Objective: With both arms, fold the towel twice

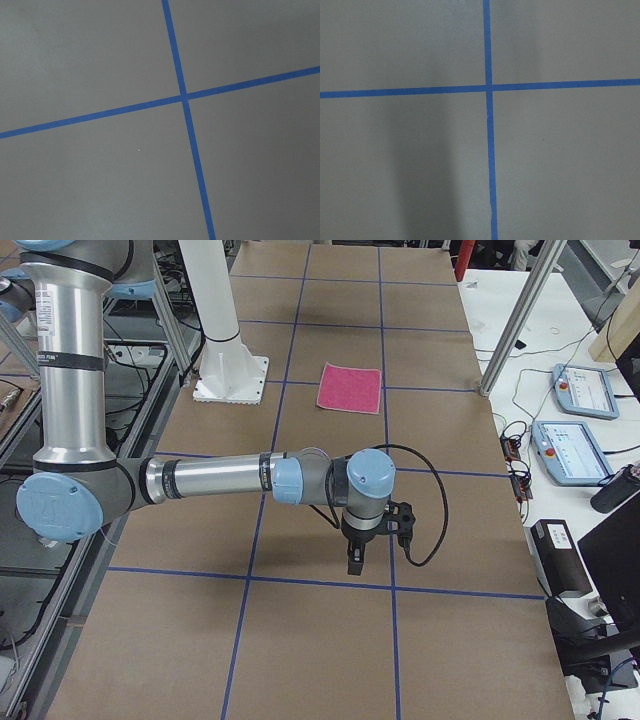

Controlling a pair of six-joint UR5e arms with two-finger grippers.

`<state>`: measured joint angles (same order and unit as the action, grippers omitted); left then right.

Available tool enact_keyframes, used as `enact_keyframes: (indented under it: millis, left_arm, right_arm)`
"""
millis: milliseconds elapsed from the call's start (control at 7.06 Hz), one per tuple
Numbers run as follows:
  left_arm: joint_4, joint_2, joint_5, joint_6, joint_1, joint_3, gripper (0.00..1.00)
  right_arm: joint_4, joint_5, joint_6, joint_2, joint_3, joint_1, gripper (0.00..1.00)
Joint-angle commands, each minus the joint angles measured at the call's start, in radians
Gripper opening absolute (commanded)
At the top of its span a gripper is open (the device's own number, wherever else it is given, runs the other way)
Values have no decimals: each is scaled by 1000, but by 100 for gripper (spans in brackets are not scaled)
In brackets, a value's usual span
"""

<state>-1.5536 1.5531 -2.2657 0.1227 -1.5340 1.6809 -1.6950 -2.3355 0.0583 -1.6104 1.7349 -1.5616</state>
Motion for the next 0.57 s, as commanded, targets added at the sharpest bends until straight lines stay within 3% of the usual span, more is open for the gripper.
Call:
enact_keyframes:
  millis: [0, 425]
  left_arm:
    - [-8, -2, 0, 3, 0, -4, 100]
    - [-2, 2, 0, -3, 0, -4, 100]
  right_arm:
    - [0, -1, 0, 0, 0, 0, 99]
    - [0, -1, 2, 1, 2, 0, 99]
